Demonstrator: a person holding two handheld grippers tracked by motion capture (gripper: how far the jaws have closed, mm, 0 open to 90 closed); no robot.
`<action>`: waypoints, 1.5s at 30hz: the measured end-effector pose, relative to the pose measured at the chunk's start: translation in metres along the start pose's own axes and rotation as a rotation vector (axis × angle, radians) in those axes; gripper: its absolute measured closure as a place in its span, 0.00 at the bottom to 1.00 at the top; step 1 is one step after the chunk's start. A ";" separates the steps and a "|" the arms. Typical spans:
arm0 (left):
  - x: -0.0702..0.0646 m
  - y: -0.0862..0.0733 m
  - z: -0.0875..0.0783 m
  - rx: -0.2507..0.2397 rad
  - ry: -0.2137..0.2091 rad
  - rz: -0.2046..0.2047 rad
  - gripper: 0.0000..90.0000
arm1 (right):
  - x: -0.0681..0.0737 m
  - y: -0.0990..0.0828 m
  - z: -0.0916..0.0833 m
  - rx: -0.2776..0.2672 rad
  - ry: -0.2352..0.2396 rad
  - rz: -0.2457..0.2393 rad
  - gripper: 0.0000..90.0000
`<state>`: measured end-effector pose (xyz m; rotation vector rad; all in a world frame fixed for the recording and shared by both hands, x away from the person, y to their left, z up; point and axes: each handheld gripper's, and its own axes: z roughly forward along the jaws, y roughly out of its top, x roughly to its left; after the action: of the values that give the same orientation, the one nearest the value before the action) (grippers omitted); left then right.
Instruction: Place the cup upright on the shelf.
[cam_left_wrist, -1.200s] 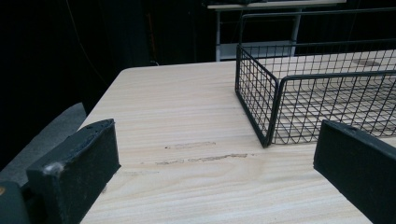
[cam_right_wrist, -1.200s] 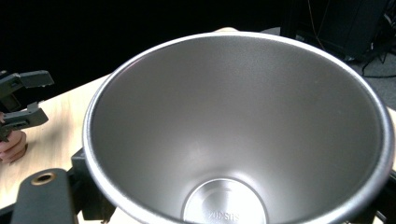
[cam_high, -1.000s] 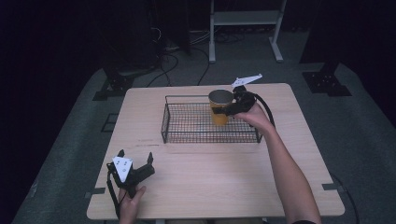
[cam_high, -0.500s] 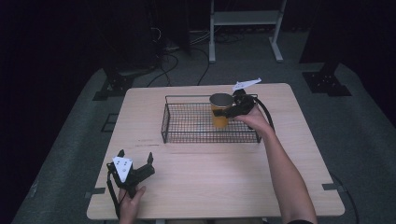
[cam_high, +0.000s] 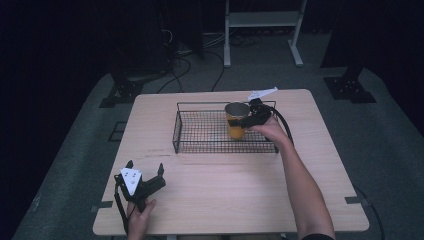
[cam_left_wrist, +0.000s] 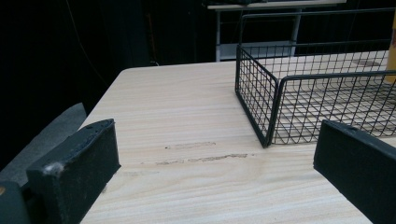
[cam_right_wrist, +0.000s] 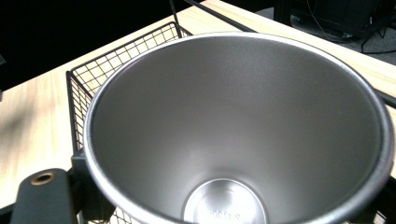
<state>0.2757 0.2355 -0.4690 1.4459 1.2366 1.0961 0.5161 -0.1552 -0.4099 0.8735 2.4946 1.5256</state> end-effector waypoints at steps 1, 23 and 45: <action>0.000 0.000 0.000 -0.001 0.000 -0.001 0.00 | 0.000 -0.001 0.001 0.000 0.000 -0.003 0.15; 0.000 0.000 0.000 -0.001 0.000 0.000 0.00 | -0.003 -0.007 0.017 0.083 -0.055 -0.060 0.15; 0.000 0.000 0.000 -0.001 -0.001 0.002 0.00 | 0.001 -0.003 0.009 0.068 -0.089 -0.094 0.00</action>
<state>0.2758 0.2353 -0.4691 1.4472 1.2343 1.0969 0.5174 -0.1483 -0.4170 0.8013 2.4990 1.3512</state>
